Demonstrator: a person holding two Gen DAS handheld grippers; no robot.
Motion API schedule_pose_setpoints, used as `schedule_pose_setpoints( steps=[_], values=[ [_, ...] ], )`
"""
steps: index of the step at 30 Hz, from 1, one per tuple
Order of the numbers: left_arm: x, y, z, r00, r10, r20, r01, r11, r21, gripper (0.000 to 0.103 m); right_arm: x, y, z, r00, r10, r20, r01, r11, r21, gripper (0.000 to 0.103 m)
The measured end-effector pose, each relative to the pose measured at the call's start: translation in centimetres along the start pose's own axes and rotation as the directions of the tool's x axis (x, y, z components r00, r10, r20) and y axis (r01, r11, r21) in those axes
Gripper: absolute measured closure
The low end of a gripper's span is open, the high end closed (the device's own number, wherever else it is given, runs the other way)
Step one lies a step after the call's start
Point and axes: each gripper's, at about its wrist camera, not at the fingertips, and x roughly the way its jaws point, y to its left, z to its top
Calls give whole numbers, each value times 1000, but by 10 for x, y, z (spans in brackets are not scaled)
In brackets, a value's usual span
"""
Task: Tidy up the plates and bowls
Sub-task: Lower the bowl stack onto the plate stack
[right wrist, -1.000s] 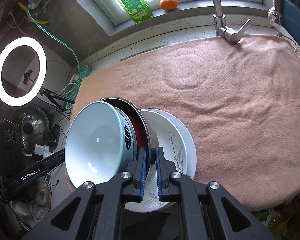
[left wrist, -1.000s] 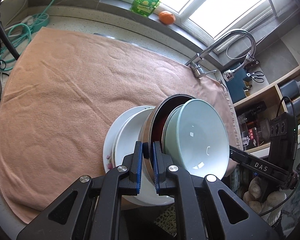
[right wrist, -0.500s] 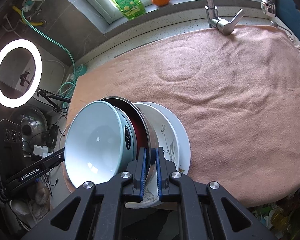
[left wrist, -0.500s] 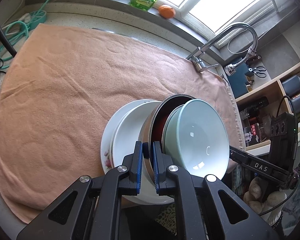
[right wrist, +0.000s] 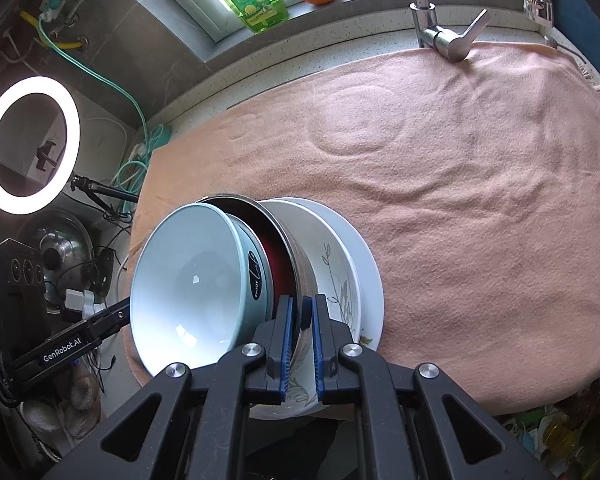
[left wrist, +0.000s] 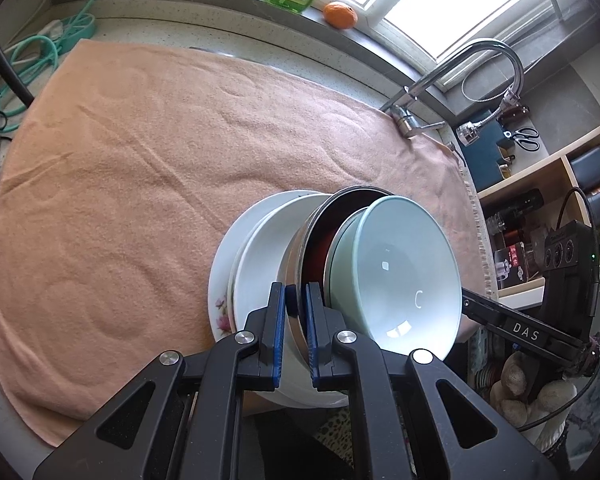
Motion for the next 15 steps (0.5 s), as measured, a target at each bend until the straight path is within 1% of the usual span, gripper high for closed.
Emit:
schedule_pose_setpoints(
  steps=[15],
  values=[
    [2,4,0,1000,-2,-4,2,1000,-5,95,0,3,1,1000,1,8,-1,1000,-3,94]
  ],
)
